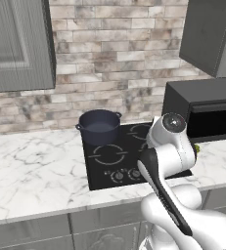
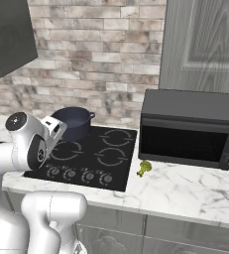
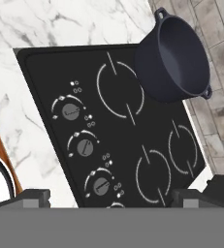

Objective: Turn on the burner for the pot on the stove. Wait thirty seconds for the pot to heat up. Then add the broccoli to the pot.

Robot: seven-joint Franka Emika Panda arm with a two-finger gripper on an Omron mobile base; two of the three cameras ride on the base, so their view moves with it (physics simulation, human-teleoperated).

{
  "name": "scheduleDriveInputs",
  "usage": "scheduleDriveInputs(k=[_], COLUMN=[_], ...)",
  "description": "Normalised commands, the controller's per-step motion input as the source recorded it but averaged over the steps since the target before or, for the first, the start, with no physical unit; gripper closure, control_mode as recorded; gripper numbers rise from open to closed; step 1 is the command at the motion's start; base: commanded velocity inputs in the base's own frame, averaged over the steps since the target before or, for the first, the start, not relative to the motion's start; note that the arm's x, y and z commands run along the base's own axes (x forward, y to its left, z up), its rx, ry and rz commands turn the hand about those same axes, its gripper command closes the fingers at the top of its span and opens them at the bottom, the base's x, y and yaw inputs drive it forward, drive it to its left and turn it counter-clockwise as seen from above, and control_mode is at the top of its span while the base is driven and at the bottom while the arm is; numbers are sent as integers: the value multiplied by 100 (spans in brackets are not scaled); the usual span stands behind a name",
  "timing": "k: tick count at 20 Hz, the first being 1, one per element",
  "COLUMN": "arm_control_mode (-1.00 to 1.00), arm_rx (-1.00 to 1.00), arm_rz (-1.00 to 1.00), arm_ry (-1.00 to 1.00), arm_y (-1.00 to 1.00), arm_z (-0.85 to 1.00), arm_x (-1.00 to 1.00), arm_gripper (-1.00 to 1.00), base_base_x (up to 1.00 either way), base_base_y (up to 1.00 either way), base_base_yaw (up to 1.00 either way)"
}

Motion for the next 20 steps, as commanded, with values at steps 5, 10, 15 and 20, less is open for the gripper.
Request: scheduleDriveInputs(k=[5, 10, 15, 20], arm_control_mode=[-100, -100, -100, -100], arm_rx=[0, 0, 0, 0], arm_rz=[0, 0, 0, 0], arm_ry=[0, 0, 0, 0], arm_y=[0, 0, 0, 0], arm_z=[0, 0, 0, 0], arm_x=[0, 0, 0, 0], arm_gripper=[-100, -100, -100, -100], base_base_x=[0, 0, 0, 0], base_base_y=[0, 0, 0, 0], base_base_yaw=[0, 0, 0, 0])
